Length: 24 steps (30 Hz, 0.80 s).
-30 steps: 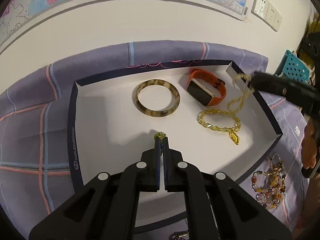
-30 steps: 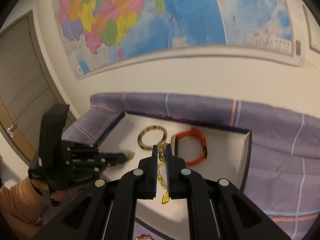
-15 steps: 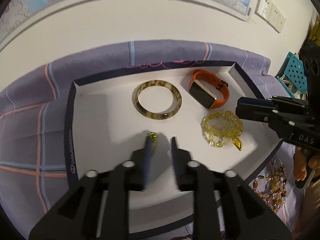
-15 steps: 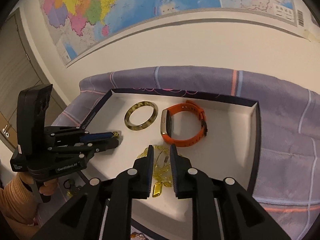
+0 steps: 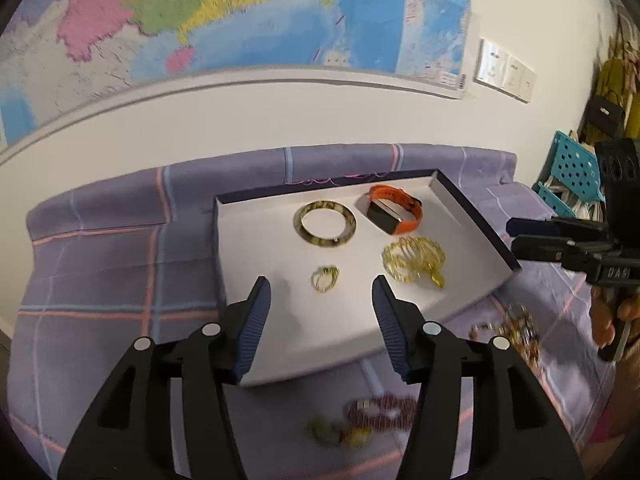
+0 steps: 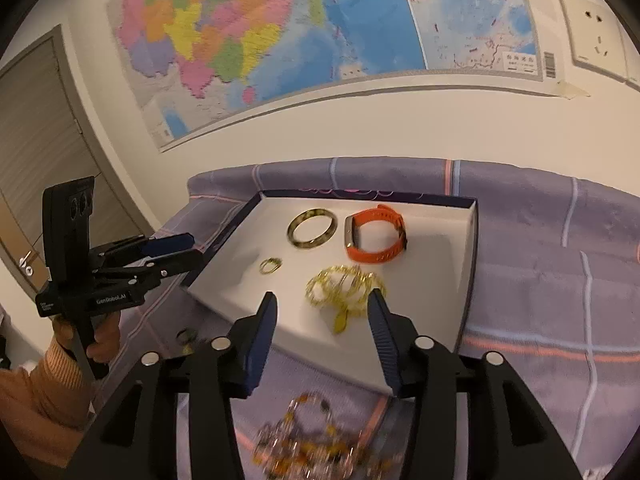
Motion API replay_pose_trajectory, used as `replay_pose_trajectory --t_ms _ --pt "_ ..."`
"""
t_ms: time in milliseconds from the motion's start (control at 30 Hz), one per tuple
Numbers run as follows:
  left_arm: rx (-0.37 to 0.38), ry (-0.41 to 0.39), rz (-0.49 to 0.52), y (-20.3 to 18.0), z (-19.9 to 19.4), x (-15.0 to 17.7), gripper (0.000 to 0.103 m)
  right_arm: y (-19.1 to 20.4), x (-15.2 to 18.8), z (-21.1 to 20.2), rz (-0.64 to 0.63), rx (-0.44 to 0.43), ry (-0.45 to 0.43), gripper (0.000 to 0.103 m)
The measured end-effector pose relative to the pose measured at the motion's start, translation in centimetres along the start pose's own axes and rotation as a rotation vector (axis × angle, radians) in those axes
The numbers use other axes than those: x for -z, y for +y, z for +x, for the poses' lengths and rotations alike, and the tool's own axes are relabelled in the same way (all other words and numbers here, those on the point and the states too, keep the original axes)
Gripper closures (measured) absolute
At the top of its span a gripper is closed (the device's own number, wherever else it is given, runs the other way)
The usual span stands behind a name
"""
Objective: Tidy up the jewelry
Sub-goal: 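Grasp the multicolored bead necklace with the right tool while the left tool moves to the pendant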
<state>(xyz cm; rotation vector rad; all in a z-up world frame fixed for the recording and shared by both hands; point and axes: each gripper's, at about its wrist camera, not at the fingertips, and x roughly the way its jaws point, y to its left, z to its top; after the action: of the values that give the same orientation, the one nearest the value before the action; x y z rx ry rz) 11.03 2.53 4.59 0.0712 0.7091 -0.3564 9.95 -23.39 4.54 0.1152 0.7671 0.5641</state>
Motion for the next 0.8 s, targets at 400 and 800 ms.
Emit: replay_pose_trajectory --t_ms 400,800 --pt "0.028 0.050 0.019 -1.5 -2.3 5.9 0.049 3.4 6.2 -1.7 -0.117 0.055 0.105 0.061" --pt "0.061 0.115 -0.024 -2.1 -1.7 9.1 0.048 5.4 7.6 3.0 -0.248 0.171 0.245 0.084"
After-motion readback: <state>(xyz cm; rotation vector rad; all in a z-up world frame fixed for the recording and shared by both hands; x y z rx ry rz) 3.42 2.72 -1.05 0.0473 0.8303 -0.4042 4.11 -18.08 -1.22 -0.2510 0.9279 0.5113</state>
